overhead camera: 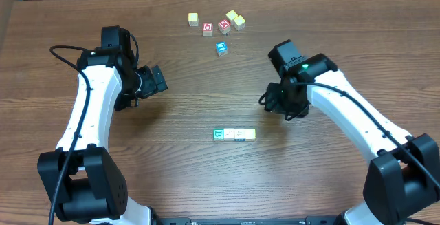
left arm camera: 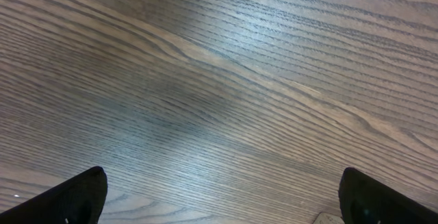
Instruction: Flip 4 blocks
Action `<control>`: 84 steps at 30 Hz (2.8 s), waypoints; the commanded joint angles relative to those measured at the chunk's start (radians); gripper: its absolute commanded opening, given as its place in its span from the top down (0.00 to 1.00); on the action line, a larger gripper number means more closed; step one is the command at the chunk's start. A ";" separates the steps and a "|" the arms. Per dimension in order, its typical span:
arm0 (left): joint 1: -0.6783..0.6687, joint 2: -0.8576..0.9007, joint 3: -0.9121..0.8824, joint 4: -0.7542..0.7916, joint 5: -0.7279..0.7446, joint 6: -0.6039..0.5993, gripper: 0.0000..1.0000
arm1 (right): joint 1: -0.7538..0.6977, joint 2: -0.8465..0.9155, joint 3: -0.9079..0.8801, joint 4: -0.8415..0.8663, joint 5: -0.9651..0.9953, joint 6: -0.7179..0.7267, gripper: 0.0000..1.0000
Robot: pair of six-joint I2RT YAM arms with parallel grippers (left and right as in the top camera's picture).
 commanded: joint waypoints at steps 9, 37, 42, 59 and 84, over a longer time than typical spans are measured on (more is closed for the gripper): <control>-0.002 0.007 0.016 0.000 -0.010 0.019 0.00 | -0.030 -0.023 0.002 -0.048 0.034 -0.040 0.70; -0.257 0.010 -0.251 0.008 0.179 0.082 0.96 | 0.000 -0.022 -0.029 -0.035 -0.050 -0.015 0.96; -0.334 0.010 -0.272 0.106 0.177 0.034 0.96 | 0.028 -0.022 -0.047 -0.024 -0.049 0.074 0.96; -0.449 0.010 -0.337 0.187 0.053 -0.121 0.96 | 0.115 -0.021 -0.245 0.229 -0.008 0.180 0.96; -0.468 0.021 -0.371 0.238 0.070 -0.121 0.96 | 0.169 -0.021 -0.259 0.269 0.093 0.265 0.96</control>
